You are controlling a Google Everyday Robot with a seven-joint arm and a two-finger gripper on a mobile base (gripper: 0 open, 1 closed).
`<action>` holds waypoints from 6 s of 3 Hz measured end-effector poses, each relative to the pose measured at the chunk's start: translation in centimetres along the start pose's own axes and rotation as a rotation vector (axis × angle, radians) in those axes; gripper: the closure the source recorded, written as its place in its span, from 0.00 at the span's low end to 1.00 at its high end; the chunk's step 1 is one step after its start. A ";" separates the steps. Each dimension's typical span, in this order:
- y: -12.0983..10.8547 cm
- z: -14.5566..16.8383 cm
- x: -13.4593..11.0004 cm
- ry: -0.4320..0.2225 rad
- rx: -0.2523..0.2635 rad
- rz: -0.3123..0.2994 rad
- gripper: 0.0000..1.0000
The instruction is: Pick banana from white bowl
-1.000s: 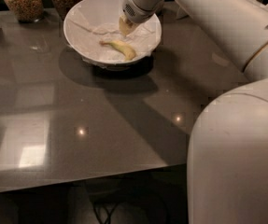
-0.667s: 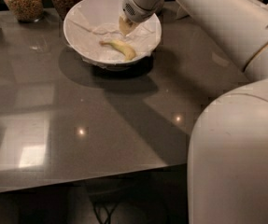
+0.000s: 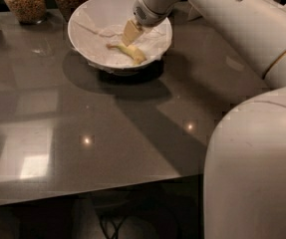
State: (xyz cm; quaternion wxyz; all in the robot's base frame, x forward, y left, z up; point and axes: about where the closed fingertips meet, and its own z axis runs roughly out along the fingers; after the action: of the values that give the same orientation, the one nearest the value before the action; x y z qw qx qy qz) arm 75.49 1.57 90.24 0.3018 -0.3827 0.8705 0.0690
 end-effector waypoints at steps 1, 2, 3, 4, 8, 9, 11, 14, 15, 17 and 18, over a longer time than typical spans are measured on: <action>-0.2 0.8 1.3 0.016 -0.012 0.029 0.33; -0.4 1.5 2.2 0.032 -0.019 0.047 0.36; -0.6 2.0 3.0 0.047 -0.022 0.061 0.38; -0.7 3.0 4.0 0.070 -0.038 0.074 0.44; -0.5 3.8 4.3 0.093 -0.071 0.080 0.90; -0.3 3.8 4.2 0.096 -0.076 0.077 1.00; 0.6 2.8 2.3 0.069 -0.066 0.013 1.00; 1.8 -4.3 -0.6 -0.050 -0.007 -0.119 1.00; 2.5 -6.7 -0.4 -0.059 0.010 -0.138 1.00; 2.5 -7.5 0.8 0.005 0.012 -0.137 0.81; 2.2 -6.5 1.6 0.036 0.000 -0.126 0.59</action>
Offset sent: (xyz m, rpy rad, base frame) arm -0.0027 -0.0226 -0.0330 0.0149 0.0726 -0.0526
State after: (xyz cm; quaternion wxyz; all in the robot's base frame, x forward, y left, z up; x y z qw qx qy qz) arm 69.98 -0.18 94.32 0.2900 -0.4377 0.8500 0.0430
